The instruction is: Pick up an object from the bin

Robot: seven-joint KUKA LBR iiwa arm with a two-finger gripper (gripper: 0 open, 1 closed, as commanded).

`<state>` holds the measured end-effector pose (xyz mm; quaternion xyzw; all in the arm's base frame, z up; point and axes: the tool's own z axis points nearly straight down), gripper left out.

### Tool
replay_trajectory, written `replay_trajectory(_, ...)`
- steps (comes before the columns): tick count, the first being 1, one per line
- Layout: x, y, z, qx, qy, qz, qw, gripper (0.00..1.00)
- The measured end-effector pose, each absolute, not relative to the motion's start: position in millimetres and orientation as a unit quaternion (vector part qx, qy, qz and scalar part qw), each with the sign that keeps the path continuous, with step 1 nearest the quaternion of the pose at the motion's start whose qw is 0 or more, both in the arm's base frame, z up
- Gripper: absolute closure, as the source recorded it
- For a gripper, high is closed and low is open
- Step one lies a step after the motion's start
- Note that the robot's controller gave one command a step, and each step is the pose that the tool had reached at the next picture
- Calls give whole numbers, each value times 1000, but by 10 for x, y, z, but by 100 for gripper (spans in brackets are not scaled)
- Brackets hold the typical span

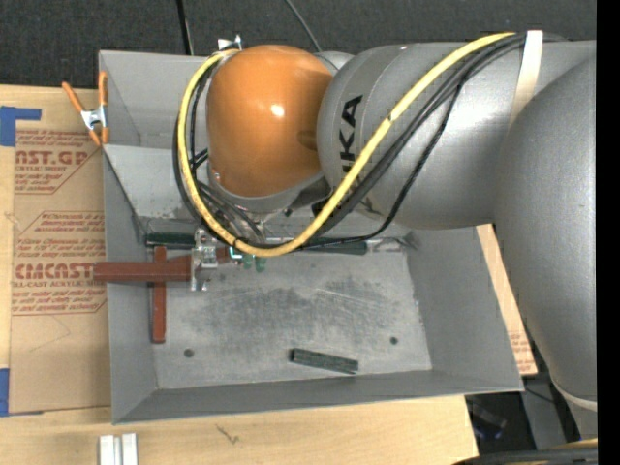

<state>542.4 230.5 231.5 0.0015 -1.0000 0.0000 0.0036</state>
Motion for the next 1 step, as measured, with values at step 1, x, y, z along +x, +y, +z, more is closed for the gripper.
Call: replay_trajectory(1,5445,2290,2358,0,-1000,-1,0,100)
